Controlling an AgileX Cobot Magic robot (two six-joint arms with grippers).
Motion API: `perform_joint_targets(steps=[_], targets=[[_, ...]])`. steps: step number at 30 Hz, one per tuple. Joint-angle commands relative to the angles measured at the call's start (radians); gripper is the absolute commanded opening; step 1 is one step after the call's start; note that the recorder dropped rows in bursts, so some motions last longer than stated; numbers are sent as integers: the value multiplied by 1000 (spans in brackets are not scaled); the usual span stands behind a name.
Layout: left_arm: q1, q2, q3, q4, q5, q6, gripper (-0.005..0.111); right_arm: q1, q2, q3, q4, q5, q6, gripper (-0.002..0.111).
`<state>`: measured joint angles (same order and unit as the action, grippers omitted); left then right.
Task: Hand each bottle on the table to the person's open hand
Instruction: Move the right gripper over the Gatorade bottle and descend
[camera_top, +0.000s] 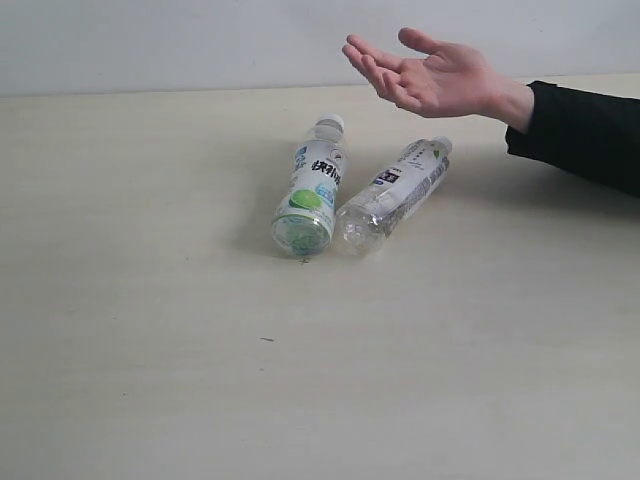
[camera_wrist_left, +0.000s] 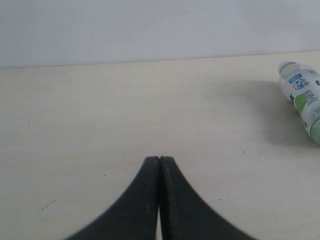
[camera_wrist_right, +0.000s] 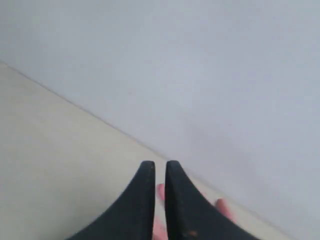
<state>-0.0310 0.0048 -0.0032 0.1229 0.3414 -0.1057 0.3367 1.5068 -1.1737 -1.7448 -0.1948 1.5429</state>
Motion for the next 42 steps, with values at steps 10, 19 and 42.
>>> perform_joint_targets(steps=[10, 19, 42], targets=[[-1, -5, 3, 3, -7, -3, 3, 153, 214, -85, 642, 859, -920, 5], [-1, -5, 3, 3, -7, -3, 3, 153, 365, -447, 1810, 1127, -1543, 13], [-1, -5, 3, 3, -7, -3, 3, 181, 599, -483, 2014, 882, -1444, 75]])
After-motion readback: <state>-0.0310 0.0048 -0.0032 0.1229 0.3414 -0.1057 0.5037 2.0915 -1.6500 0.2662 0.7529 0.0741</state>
